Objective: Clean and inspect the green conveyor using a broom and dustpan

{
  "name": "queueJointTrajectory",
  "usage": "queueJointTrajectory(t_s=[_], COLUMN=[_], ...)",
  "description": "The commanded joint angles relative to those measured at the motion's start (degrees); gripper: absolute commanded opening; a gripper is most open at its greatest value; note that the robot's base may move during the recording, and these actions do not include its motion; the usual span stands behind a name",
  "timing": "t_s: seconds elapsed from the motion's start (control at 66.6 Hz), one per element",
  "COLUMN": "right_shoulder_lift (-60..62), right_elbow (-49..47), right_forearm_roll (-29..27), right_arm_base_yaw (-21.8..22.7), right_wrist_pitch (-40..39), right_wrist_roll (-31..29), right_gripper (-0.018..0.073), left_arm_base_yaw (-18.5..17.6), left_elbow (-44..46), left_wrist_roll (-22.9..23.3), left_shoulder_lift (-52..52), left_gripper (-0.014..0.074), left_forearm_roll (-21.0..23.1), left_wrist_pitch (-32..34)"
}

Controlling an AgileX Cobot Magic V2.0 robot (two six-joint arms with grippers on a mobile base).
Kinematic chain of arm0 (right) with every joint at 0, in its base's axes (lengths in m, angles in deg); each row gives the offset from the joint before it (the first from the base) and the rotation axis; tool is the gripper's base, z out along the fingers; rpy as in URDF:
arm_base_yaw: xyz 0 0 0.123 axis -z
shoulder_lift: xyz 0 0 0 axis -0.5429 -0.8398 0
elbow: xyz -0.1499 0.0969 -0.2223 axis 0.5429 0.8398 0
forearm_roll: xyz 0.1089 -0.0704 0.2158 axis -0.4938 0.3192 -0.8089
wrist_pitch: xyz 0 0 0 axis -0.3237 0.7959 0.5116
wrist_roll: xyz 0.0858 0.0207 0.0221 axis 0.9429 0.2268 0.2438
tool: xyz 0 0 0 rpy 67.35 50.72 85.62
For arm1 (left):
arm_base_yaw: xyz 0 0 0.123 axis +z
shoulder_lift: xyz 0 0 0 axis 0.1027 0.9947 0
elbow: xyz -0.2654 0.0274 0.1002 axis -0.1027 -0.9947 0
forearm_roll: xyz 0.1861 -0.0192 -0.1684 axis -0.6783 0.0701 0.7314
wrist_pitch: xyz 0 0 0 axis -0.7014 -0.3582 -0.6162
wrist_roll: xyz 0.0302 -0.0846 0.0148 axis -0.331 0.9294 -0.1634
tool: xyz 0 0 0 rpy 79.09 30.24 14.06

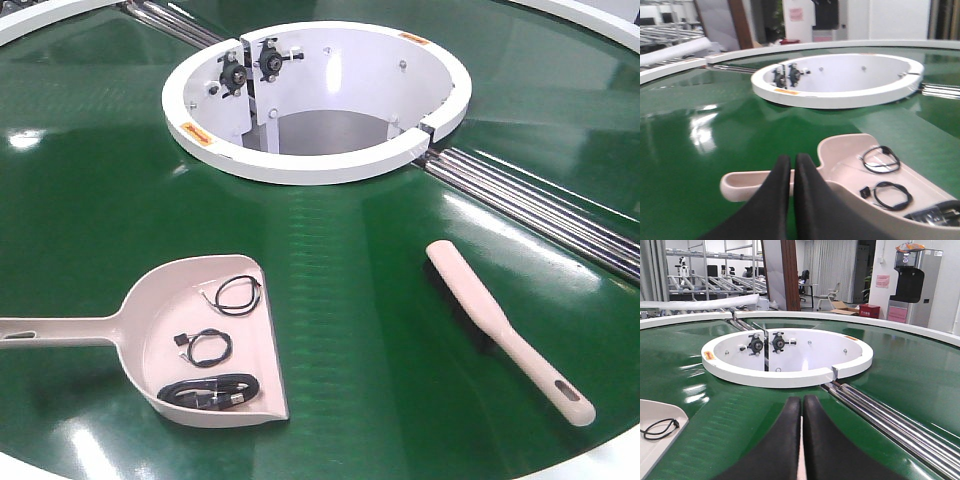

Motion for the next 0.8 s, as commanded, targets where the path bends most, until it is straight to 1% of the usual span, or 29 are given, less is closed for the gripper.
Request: queueJointTrajectory(t_s=[0.0,0.06,0.781], right_shoulder_lift=[-0.7,-0.7,-0.7], right_elbow=[-1.5,-1.5,-1.5], right_forearm_roll=[-0.1,-0.1,-0.1], right_arm_base_yaw=[0.2,0.2,0.2], right_wrist_pitch=[-4.3,-4.2,-4.2], right_wrist_roll=[-0.1,-0.1,-0.1], right_gripper=[-0.0008,-0.0008,-0.0008], left_arm_base_yaw=[1.0,1.0,1.0], left_elbow=[-0.8,-0.8,-0.6], left_wrist_roll=[2.3,3.2,3.5], left_shoulder_lift=[-1.4,-1.3,-1.3], left_gripper=[-0.0008,-0.0008,-0.0006], left_forearm_roll=[-1.5,-2.6,-2.3], left_wrist_pitch=[3.1,3.1,2.5])
